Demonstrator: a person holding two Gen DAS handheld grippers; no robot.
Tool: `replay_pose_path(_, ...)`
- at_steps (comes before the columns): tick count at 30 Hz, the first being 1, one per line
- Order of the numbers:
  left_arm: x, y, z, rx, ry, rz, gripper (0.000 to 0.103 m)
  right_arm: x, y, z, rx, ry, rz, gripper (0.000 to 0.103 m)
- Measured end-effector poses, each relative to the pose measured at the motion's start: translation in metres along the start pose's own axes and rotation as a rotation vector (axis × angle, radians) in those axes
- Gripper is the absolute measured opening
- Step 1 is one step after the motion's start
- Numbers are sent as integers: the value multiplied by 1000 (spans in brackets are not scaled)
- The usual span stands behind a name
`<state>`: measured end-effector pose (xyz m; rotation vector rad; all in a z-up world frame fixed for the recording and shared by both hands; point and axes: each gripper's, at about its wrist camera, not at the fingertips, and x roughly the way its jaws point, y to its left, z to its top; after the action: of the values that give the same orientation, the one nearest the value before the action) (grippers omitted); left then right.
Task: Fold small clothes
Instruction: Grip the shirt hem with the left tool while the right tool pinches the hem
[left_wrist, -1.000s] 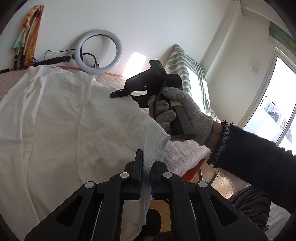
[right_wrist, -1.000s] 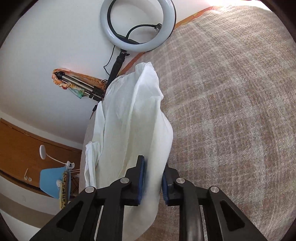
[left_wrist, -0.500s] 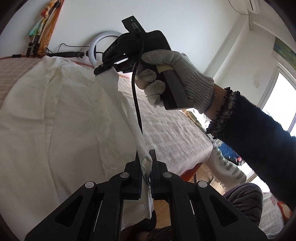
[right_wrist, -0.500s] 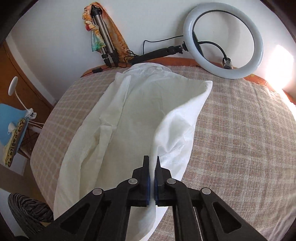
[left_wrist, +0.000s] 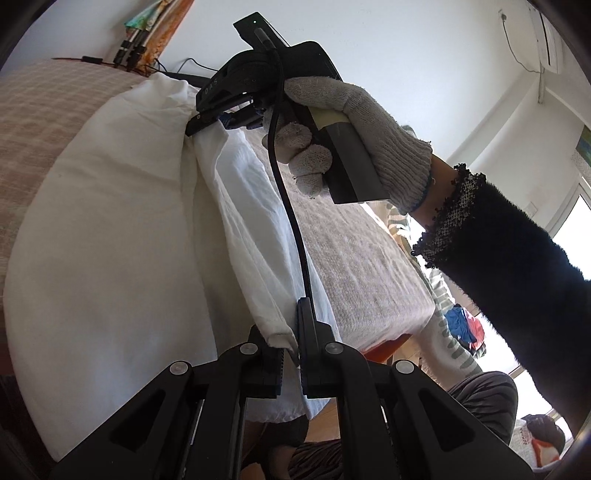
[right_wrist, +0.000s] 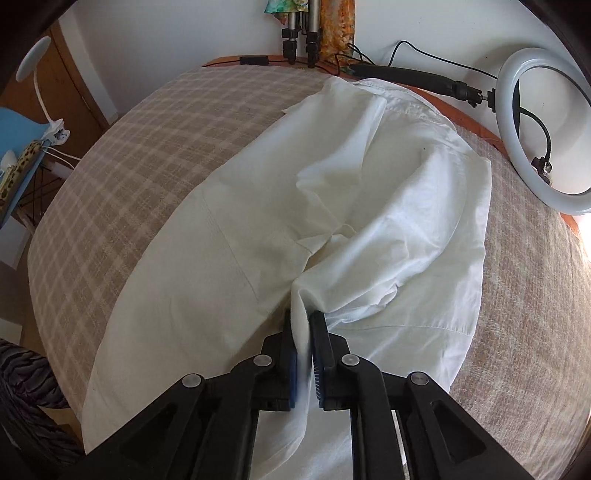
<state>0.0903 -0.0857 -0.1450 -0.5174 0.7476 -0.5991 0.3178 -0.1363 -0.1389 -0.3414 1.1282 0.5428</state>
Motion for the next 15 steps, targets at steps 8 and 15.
replay_pose_path(8,-35,-11,-16,106,165,-47,12,-89,-65,-69,253,-223,212,31)
replay_pose_path(15,-73,0,18,258,145,65,13,-96,-67,-181,326,-141,229,34)
